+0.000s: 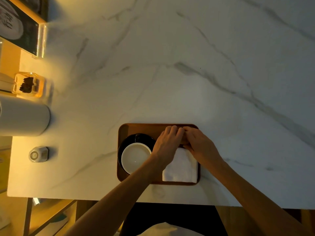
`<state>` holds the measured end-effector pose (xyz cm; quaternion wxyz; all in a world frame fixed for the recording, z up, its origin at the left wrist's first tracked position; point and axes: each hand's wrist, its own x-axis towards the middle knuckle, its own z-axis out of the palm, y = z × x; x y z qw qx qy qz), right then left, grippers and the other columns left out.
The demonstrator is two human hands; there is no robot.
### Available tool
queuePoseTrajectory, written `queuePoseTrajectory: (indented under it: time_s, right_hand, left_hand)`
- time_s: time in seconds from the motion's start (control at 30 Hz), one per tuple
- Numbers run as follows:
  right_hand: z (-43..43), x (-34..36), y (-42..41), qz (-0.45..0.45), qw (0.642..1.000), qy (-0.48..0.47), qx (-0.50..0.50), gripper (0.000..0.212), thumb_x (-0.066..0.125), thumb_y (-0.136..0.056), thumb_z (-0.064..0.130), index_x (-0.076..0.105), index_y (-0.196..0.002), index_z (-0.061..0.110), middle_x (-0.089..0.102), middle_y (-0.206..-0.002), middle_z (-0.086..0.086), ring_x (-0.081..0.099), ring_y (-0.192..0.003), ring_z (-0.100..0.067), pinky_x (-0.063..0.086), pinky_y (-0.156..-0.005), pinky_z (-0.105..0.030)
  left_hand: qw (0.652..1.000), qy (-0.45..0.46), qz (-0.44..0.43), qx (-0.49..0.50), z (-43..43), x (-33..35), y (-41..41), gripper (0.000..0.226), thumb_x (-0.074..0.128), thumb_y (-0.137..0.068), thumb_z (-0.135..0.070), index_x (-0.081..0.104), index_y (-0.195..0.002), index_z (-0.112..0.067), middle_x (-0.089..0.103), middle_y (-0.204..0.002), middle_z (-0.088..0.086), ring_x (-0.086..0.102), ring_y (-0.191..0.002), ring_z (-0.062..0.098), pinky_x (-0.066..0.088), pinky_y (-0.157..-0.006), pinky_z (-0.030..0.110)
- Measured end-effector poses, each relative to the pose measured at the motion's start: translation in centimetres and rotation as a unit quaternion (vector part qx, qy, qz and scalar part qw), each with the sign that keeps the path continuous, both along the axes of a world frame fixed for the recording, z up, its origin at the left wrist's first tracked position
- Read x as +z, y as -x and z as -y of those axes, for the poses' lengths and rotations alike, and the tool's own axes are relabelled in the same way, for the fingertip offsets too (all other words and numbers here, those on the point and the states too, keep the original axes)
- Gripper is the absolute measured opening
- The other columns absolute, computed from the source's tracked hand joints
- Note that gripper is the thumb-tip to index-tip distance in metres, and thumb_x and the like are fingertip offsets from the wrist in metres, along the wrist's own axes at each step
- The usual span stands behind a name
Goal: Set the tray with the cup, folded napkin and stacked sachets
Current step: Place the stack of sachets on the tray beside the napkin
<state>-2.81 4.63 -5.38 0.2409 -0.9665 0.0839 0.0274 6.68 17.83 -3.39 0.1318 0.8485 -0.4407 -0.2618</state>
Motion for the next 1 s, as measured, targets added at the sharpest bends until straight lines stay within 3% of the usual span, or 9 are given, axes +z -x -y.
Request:
queuePoseTrajectory:
  time_s: [0.2,0.33,0.5,0.6,0.73,0.8,0.9,1.0]
  right_hand:
    - [0.0,0.0,0.1,0.016,1.0,-0.002,0.009,0.037,0.062,-0.084,0.031,0.065,-0.107,0.003,0.068,-0.107,-0.014,0.067,-0.094,-0.026,0.057,-0.08,-0.031]
    - [0.1,-0.6,0.3,0.039,0.999,-0.009,0.002,0.036,0.078,-0.076,0.023,0.065,-0.103,0.002,0.069,-0.1,-0.015,0.068,-0.087,-0.027,0.06,-0.074,-0.033]
    - [0.1,-1.2,0.5,0.083,0.997,0.001,0.001,0.046,0.082,-0.07,0.024,0.058,-0.104,0.005,0.07,-0.095,-0.016,0.069,-0.08,-0.027,0.057,-0.072,-0.031]
    - [0.0,-1.2,0.5,0.098,0.995,0.005,0.008,0.042,0.072,-0.076,0.031,0.053,-0.105,0.008,0.07,-0.094,-0.016,0.069,-0.08,-0.026,0.059,-0.072,-0.032]
    - [0.0,-1.1,0.4,0.096,0.995,0.001,-0.002,0.039,0.053,-0.088,0.039,0.061,-0.103,0.004,0.07,-0.096,-0.015,0.069,-0.082,-0.027,0.06,-0.072,-0.033]
    - [0.0,-1.1,0.5,0.098,0.995,0.017,-0.005,0.036,0.053,-0.091,0.037,0.06,-0.104,0.004,0.07,-0.096,-0.016,0.07,-0.082,-0.027,0.061,-0.073,-0.035]
    - [-0.1,-1.0,0.8,0.034,0.999,-0.006,-0.018,0.042,0.075,-0.079,0.027,0.062,-0.112,0.004,0.067,-0.113,-0.016,0.067,-0.1,-0.03,0.059,-0.083,-0.04]
    - [0.3,-0.4,1.5,-0.023,0.999,-0.02,-0.038,0.056,0.078,-0.076,0.029,0.056,-0.123,0.009,0.056,-0.133,-0.013,0.055,-0.122,-0.031,0.051,-0.098,-0.045]
  left_hand:
    - [1.0,-0.003,0.005,-0.008,0.1,0.0,0.1,0.06,0.073,-0.077,0.0,0.042,-0.126,-0.018,0.053,-0.121,0.005,0.05,-0.11,0.022,0.049,-0.095,0.034]
    - [1.0,-0.008,0.011,-0.015,0.3,0.0,0.2,0.058,0.071,-0.08,-0.001,0.042,-0.128,-0.018,0.053,-0.122,0.007,0.05,-0.112,0.024,0.047,-0.098,0.035]
    - [1.0,-0.003,0.02,-0.014,0.1,0.2,0.3,0.059,0.073,-0.078,-0.001,0.044,-0.126,-0.018,0.055,-0.118,0.005,0.052,-0.107,0.022,0.048,-0.096,0.035]
    - [1.0,-0.003,0.023,-0.013,0.1,0.1,0.4,0.062,0.075,-0.074,0.0,0.042,-0.123,-0.019,0.055,-0.115,0.004,0.052,-0.104,0.021,0.049,-0.094,0.034]
    - [1.0,-0.005,0.024,-0.006,0.0,-0.1,0.4,0.062,0.076,-0.073,0.0,0.043,-0.121,-0.019,0.055,-0.115,0.003,0.053,-0.105,0.021,0.049,-0.095,0.035]
    - [1.0,-0.005,0.021,-0.008,0.0,-0.1,0.5,0.059,0.075,-0.075,0.0,0.045,-0.122,-0.017,0.055,-0.118,0.004,0.052,-0.11,0.022,0.048,-0.099,0.035]
    - [1.0,-0.014,0.006,0.006,0.0,0.0,0.6,0.058,0.073,-0.079,-0.002,0.043,-0.127,-0.017,0.049,-0.131,0.004,0.046,-0.124,0.023,0.042,-0.107,0.036]
    - [0.998,-0.02,-0.019,0.05,0.0,1.0,0.8,0.06,0.072,-0.082,-0.003,0.039,-0.131,-0.016,0.042,-0.14,0.006,0.035,-0.134,0.024,0.035,-0.113,0.036]
